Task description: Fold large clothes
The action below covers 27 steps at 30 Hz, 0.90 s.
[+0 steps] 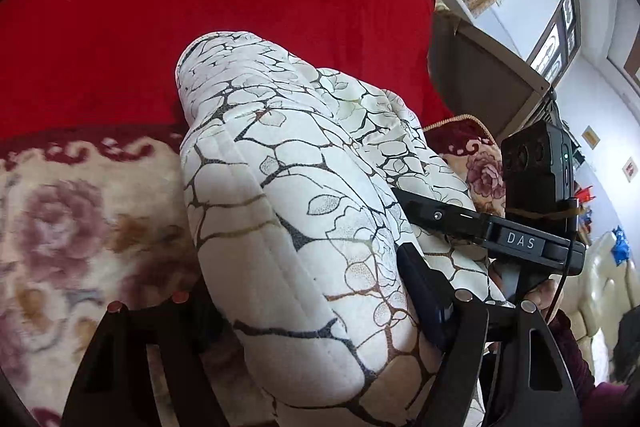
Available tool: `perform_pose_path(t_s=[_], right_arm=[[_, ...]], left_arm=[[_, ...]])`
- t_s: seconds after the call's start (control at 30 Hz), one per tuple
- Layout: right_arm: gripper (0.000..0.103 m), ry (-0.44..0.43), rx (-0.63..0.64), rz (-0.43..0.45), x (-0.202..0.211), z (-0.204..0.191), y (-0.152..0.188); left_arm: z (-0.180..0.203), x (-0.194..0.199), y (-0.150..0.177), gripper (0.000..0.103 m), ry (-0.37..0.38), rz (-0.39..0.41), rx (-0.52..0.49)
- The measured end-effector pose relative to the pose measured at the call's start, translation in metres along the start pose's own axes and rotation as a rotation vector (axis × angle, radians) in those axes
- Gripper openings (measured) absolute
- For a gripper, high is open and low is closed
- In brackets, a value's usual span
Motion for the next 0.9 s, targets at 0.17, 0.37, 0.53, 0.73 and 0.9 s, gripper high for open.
perform_pose_path(t_s=[0.17,0.37,0.53,0.73,0.9], right_arm=[[0.044,-0.051,-0.007,0.000,0.002,-0.015,0.018],[0.051,0.058,-0.100,-0.126,-0.049,0.023,0.053],[0.070,0.145,-0.095,-0.111,-0.041,0.021,0.056],[0.070,0.302,0.000,-0.008,0.020,-0.003,0.061],[0.070,0.282,0.072,0.097,0.065,-0.038,0.064]], left_arm=[[-0.008,0.015,0.017,0.078,-0.058,-0.028,0.013],[-0.045,-0.029,0.047,0.084,-0.199,-0.159,0.072],[-0.036,-0.027,0.051,0.085,-0.243,-0.153,0.027],[-0.020,0.000,0.059,0.084,-0.332,-0.116,0.089],[0.014,0.047,0.068,0.084,-0.481,-0.016,-0.044]])
Point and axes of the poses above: each gripper's, at about its wrist camera, not at the fingertips, and x roughly against the way its jaws point, z to its right, y to its underside, the point moved 3 cm from there along -x, roughly the way its jaws point, and after that the axes turned 8 degrees about y, right-handed, at the moved point
